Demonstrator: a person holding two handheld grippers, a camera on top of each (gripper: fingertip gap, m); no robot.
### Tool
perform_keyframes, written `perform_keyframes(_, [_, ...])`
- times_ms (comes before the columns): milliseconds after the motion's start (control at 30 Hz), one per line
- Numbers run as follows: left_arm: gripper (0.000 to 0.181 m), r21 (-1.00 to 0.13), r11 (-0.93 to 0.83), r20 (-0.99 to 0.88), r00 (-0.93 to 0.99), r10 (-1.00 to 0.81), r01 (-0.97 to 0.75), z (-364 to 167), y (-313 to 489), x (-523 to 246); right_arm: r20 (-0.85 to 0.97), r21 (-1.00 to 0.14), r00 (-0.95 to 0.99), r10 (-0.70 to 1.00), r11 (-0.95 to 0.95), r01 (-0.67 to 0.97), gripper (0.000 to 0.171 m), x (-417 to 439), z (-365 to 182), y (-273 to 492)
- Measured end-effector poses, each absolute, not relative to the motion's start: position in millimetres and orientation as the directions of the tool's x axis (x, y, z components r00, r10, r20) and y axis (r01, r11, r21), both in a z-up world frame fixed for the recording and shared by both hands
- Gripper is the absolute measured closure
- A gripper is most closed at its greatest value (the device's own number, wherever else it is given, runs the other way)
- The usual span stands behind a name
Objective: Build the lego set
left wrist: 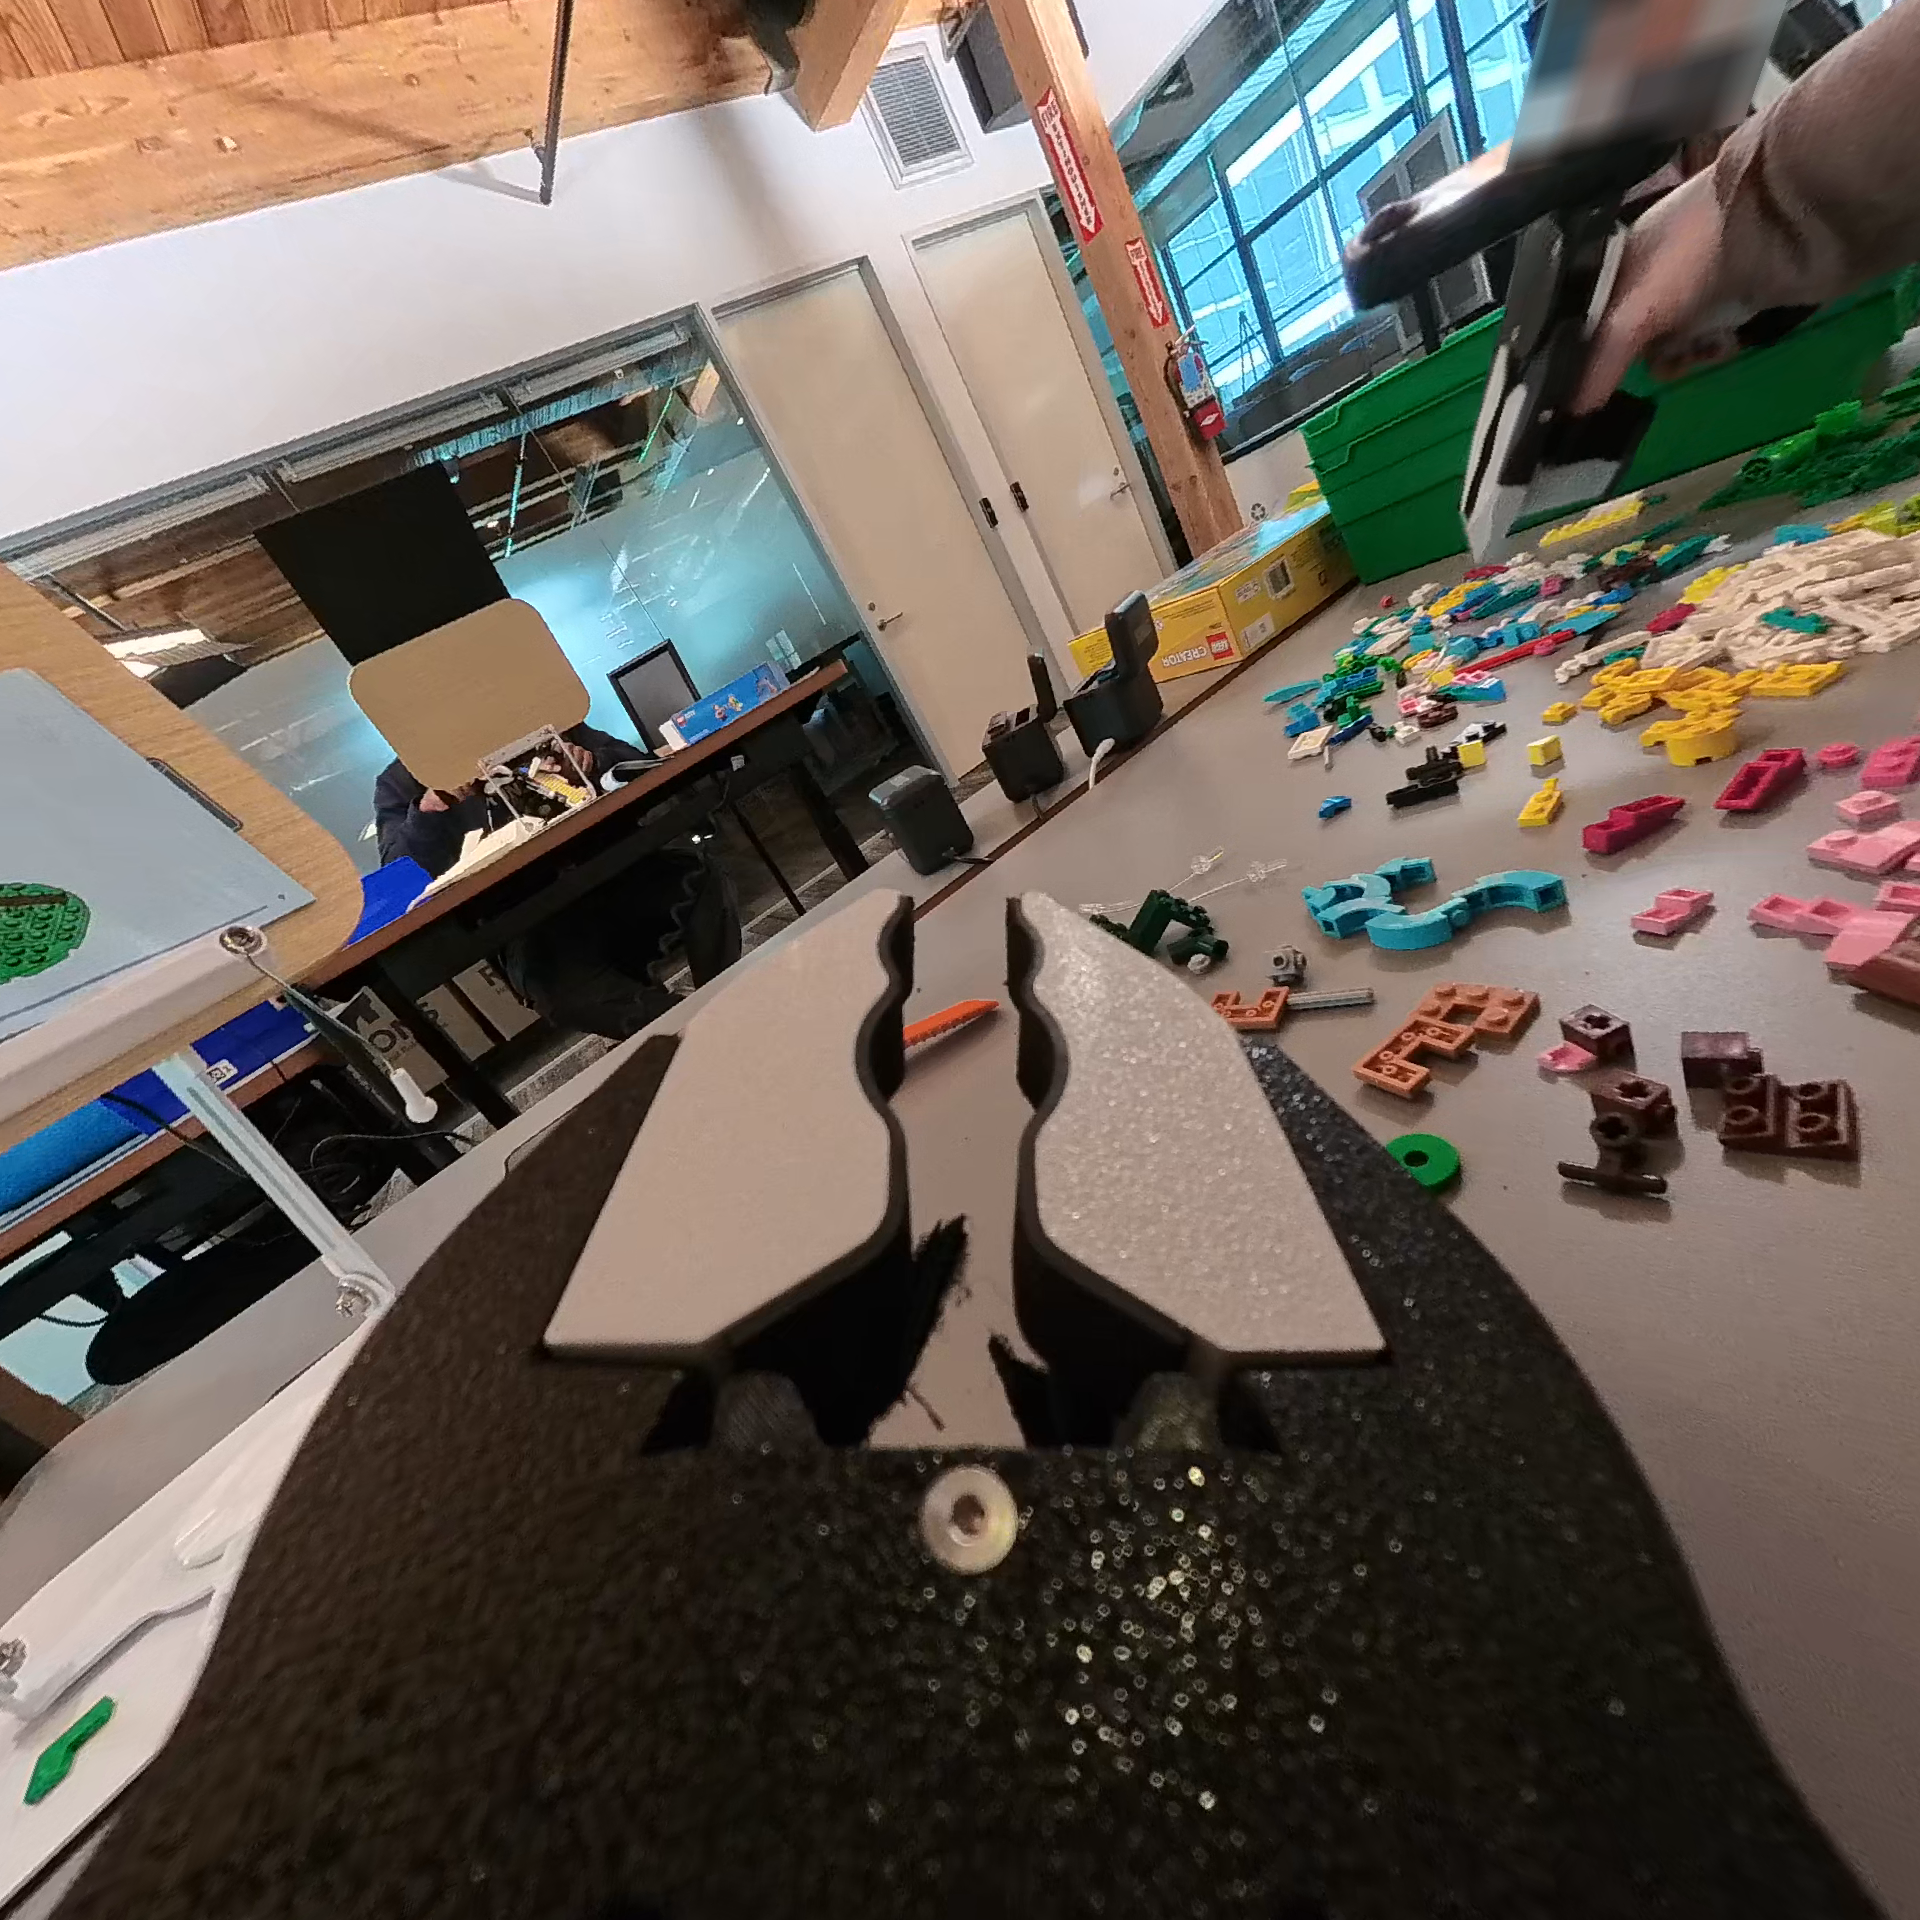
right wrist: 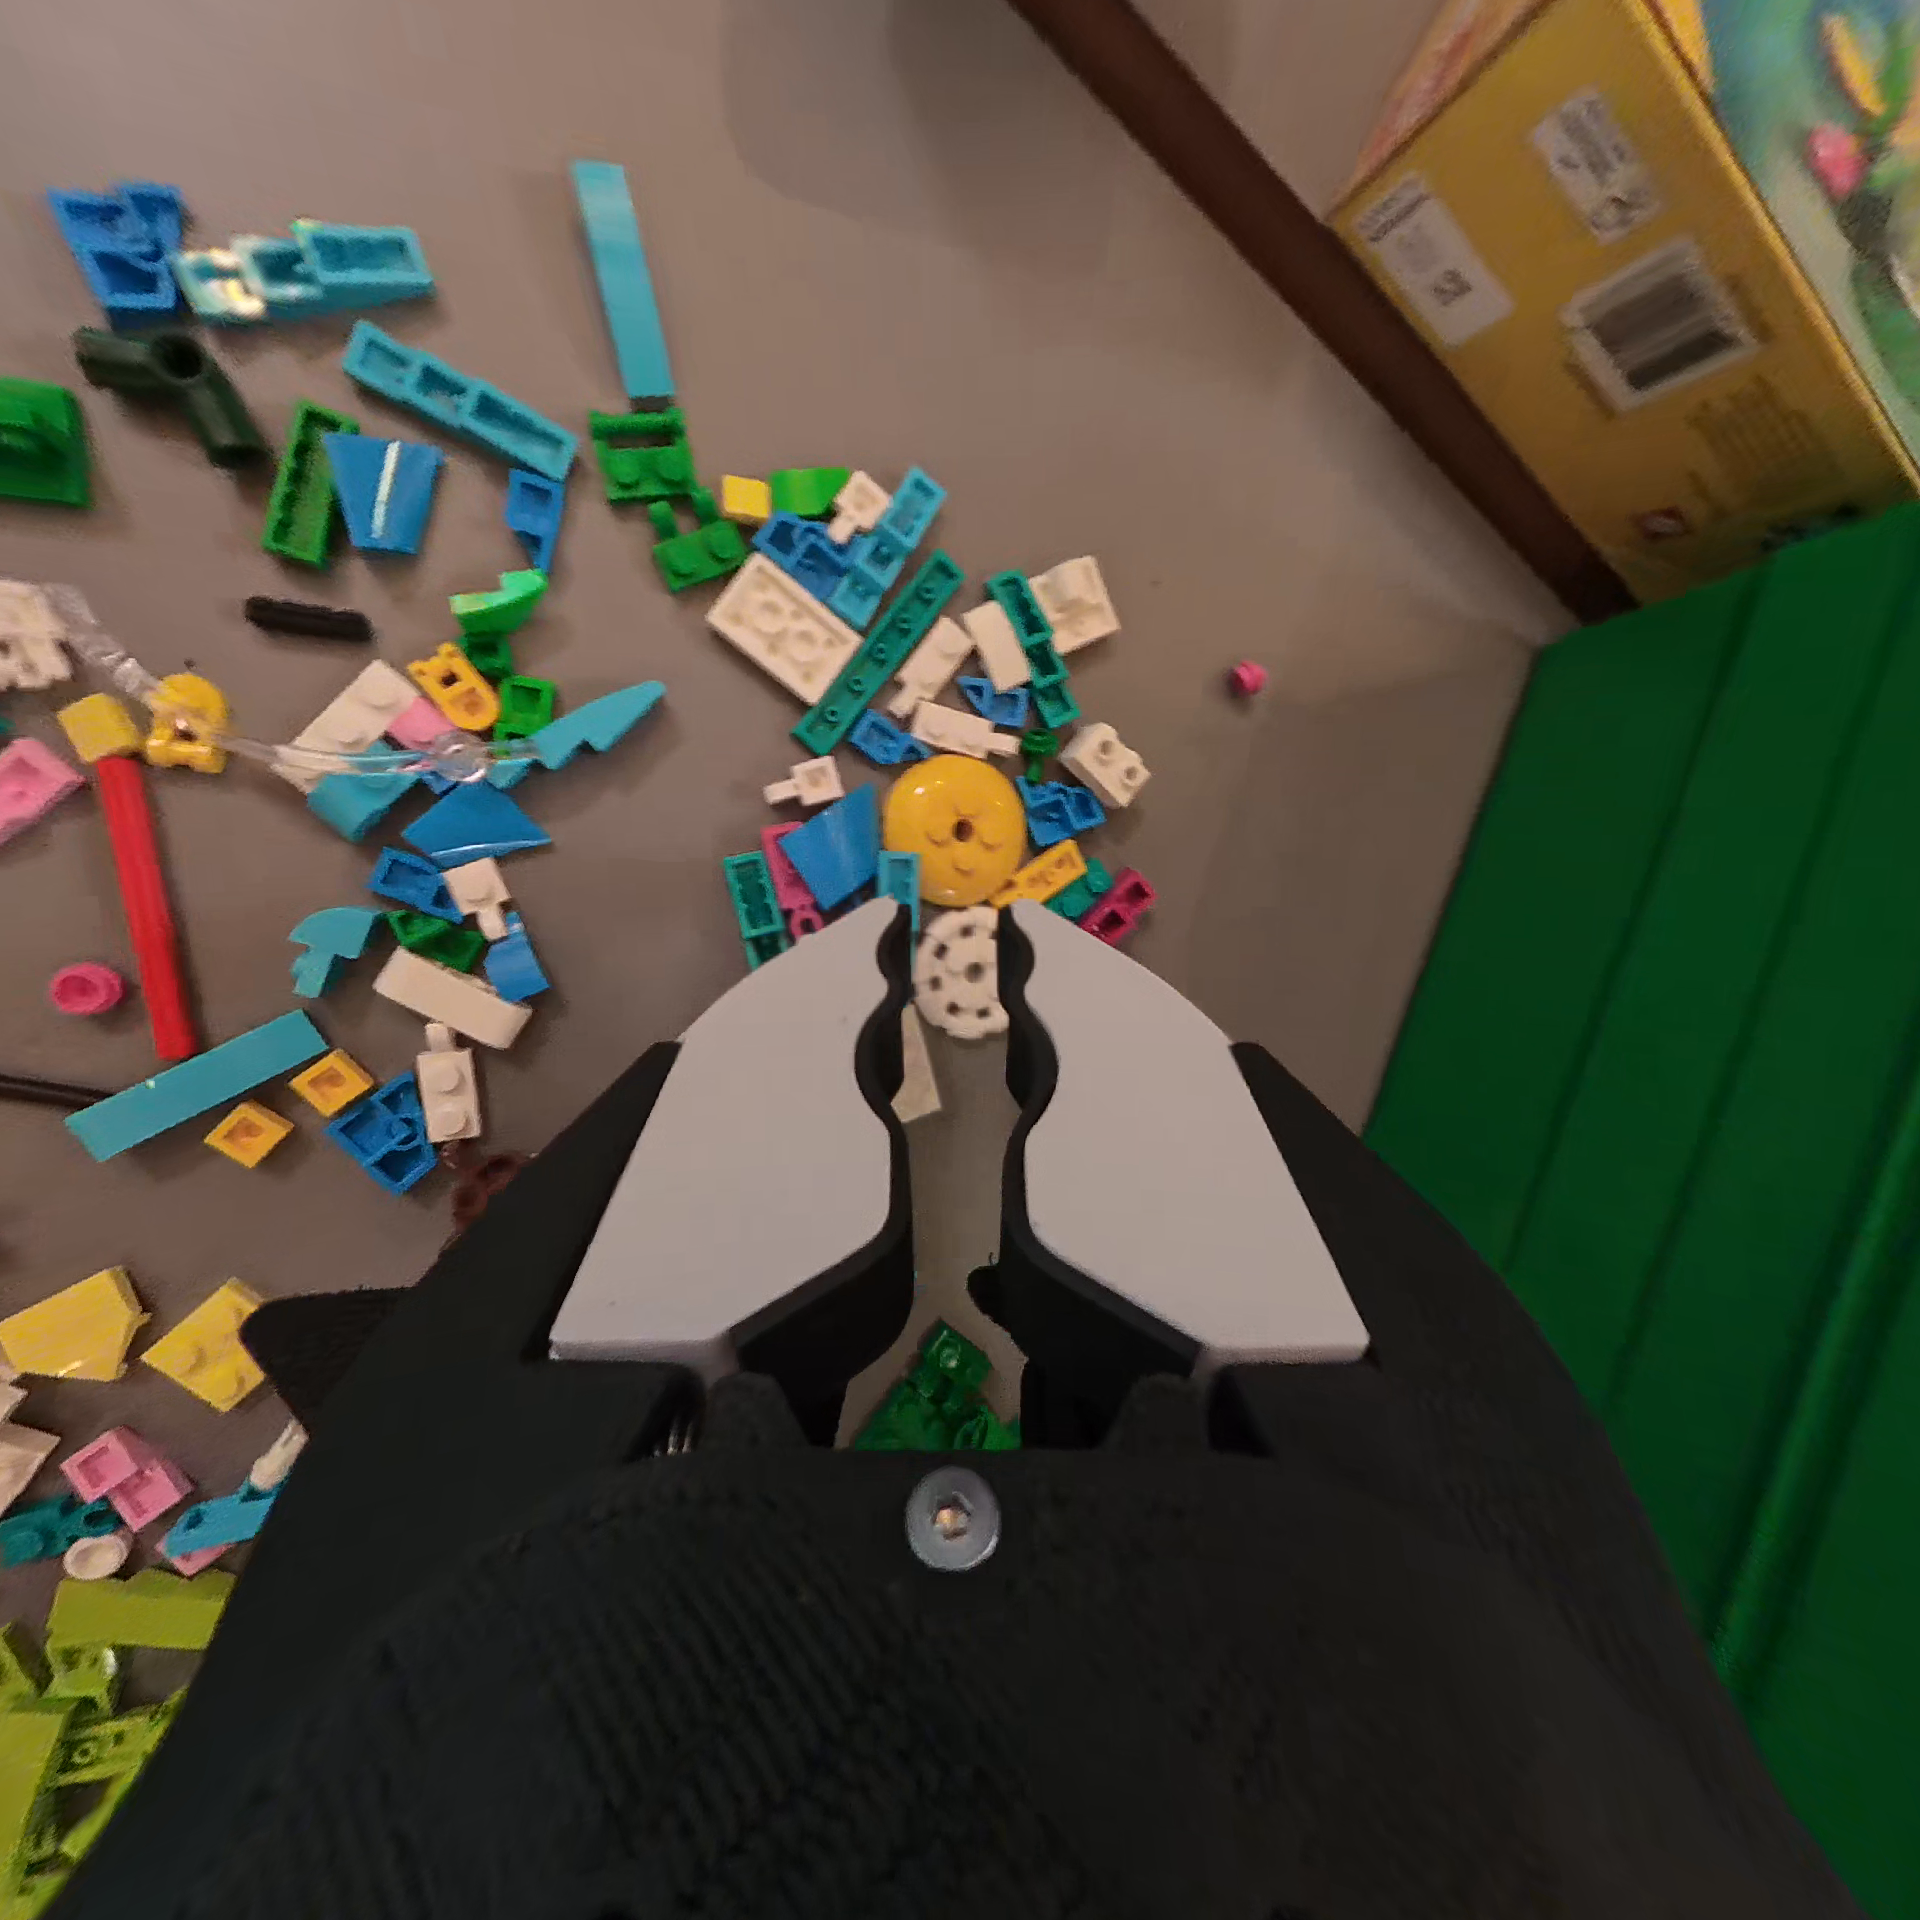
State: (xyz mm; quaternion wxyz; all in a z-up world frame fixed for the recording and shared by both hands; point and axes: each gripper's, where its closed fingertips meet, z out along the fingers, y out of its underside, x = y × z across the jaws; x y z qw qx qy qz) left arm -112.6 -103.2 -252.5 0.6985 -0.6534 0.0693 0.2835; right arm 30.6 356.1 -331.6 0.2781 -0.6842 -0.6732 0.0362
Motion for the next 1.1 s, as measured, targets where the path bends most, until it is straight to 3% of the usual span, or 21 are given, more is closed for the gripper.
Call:
perform_keyframes(233, [0.165, -0.873, -0.014, -0.469, 0.830, 0.303, -0.488, -252, -103, -112, 0.148, -0.557, 0.404, 0.903, -0.261, 0.789, 0.161, 27, -331, 377])
perform_keyframes(400, [0.165, -0.872, -0.014, -0.470, 0.829, 0.303, -0.489, -252, -104, -111, 0.049, -0.471, 0.516, 0.855, -0.436, 0.767, 0.161, 28, -347, 382])
perform_keyframes(533, [0.165, -0.873, -0.014, -0.469, 0.830, 0.302, -0.488, -252, -104, -111, -0.076, -0.428, 0.474, 0.877, -0.458, 0.779, 0.163, 18, -350, 364])
perform_keyframes(700, [0.165, -0.872, -0.016, -0.471, 0.829, 0.302, -0.490, -252, -104, -111, -0.168, -0.540, 0.422, 0.891, -0.441, 0.717, 0.160, -8, -332, 356])
perform_keyframes(967, [0.165, -0.871, -0.016, -0.473, 0.828, 0.300, -0.492, -251, -104, -110, -0.103, -0.526, 0.373, 0.922, -0.369, 0.767, 0.155, -32, -338, 346])
perform_keyframes(1100, [0.165, -0.872, -0.015, -0.471, 0.829, 0.301, -0.490, -251, -104, -110, -0.030, -0.584, 0.339, 0.940, -0.292, 0.757, 0.155, -34, -324, 339])
